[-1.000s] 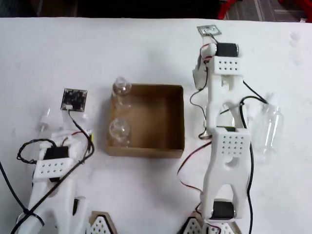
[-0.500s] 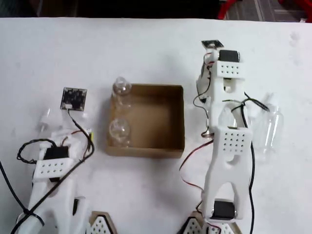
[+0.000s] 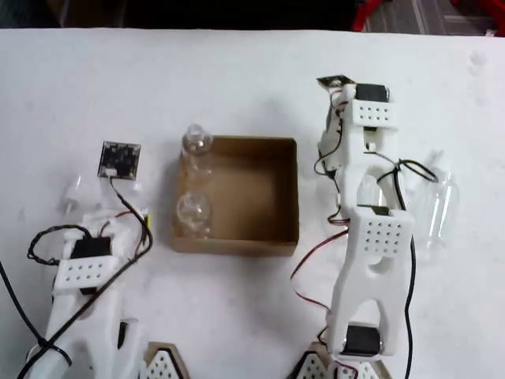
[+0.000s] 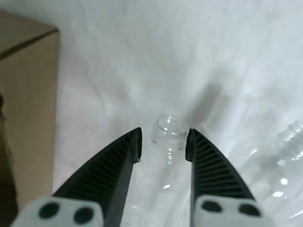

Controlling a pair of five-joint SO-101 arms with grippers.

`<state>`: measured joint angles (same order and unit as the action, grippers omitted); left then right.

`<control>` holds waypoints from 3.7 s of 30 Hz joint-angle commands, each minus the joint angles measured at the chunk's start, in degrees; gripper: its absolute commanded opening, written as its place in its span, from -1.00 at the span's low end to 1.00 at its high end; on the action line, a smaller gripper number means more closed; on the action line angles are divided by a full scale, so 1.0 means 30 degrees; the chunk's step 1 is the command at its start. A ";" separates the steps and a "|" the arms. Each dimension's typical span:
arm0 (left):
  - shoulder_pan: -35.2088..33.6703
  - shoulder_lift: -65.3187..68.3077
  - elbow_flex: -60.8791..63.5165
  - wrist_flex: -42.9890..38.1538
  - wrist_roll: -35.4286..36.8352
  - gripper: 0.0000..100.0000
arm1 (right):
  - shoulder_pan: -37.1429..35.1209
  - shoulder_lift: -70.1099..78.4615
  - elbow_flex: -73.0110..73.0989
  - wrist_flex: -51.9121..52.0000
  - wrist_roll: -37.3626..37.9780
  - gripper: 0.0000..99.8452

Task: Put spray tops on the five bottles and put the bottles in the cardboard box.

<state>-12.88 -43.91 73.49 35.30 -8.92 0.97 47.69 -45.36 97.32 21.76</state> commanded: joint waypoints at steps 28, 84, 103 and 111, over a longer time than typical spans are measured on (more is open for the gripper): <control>0.0308 0.0015 -0.0088 -0.0410 0.0264 -0.82 | 0.0161 -0.2212 0.1377 0.0484 0.3282 -0.97; 0.0747 -0.0073 0.0176 -0.0469 0.0264 -0.82 | -0.5993 -4.0894 3.7099 -3.0842 -0.7707 -0.97; 0.0982 -0.0073 0.0293 -0.0674 0.0234 -0.82 | -0.8982 -3.2454 4.2315 -4.1861 -0.6330 -0.97; 0.0982 -0.0103 0.0234 -0.0674 0.0234 -0.82 | -0.9949 -2.9495 4.2168 -4.1978 -0.6330 -0.97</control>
<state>-10.51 -43.82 74.64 34.24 -8.92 -27.87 -43.30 83.08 -27.16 2.07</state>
